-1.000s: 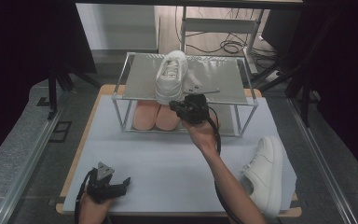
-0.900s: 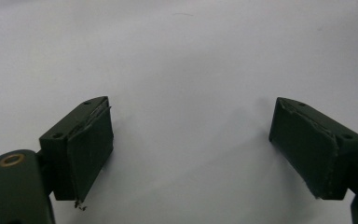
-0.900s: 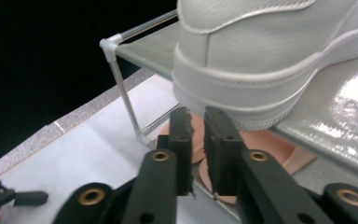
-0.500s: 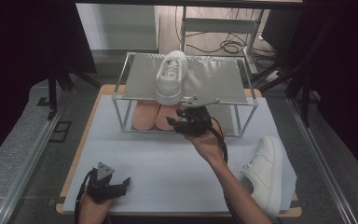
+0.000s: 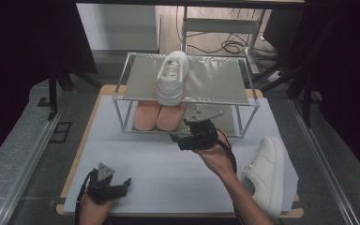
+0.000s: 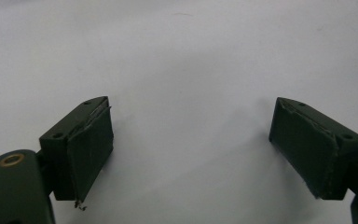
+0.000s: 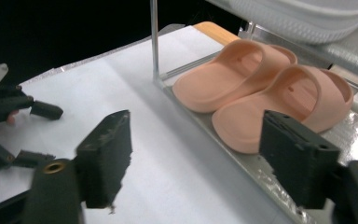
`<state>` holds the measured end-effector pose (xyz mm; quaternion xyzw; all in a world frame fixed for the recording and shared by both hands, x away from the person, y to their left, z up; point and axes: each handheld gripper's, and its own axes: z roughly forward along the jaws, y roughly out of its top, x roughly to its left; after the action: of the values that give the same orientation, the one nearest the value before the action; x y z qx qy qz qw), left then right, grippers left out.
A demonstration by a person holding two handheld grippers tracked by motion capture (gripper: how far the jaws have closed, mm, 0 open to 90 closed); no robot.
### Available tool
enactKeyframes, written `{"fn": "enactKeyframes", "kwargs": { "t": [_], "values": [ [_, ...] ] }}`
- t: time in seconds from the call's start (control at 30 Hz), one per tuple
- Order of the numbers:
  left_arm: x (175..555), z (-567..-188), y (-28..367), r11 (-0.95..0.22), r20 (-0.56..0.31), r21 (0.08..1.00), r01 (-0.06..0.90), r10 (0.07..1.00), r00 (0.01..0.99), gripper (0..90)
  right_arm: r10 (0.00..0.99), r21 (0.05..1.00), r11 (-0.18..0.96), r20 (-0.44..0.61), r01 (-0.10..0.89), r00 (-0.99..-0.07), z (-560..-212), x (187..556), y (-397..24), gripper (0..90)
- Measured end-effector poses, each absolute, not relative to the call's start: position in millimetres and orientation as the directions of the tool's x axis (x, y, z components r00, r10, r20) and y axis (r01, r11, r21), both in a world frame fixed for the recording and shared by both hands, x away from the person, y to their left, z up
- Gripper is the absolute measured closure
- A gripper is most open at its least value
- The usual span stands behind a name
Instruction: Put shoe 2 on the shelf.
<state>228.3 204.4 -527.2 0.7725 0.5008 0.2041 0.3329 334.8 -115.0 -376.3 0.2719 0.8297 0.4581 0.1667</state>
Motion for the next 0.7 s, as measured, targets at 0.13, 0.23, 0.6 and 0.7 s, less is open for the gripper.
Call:
{"fn": "enactKeyframes", "kwargs": {
  "t": [0.13, 0.23, 0.6, 0.7],
  "values": [
    [228.3, -527.2, 204.4, -0.277, -0.018, 0.719, 0.638, 0.910, 0.415, 13.5, 0.586, 0.850, 0.442, -0.033, 0.286, -0.809, -381.4, 329.4, -118.7, 15.3],
    [228.2, -527.2, 204.4, -0.277, -0.018, 0.719, 0.638, 0.910, 0.415, 13.5, 0.576, 0.842, 0.456, -0.034, 0.287, -0.817, -384.0, 325.1, -121.5, 13.5],
    [228.1, -527.3, 204.4, -0.275, -0.019, 0.719, 0.638, 0.910, 0.413, 13.6, 0.564, 0.825, 0.484, -0.040, 0.291, -0.825, -392.4, 310.6, -136.7, 2.2],
    [228.1, -527.4, 204.3, -0.275, -0.018, 0.720, 0.637, 0.910, 0.413, 13.5, 0.567, 0.820, 0.491, -0.045, 0.293, -0.823, -393.6, 306.3, -141.6, 0.0]
  ]
}}
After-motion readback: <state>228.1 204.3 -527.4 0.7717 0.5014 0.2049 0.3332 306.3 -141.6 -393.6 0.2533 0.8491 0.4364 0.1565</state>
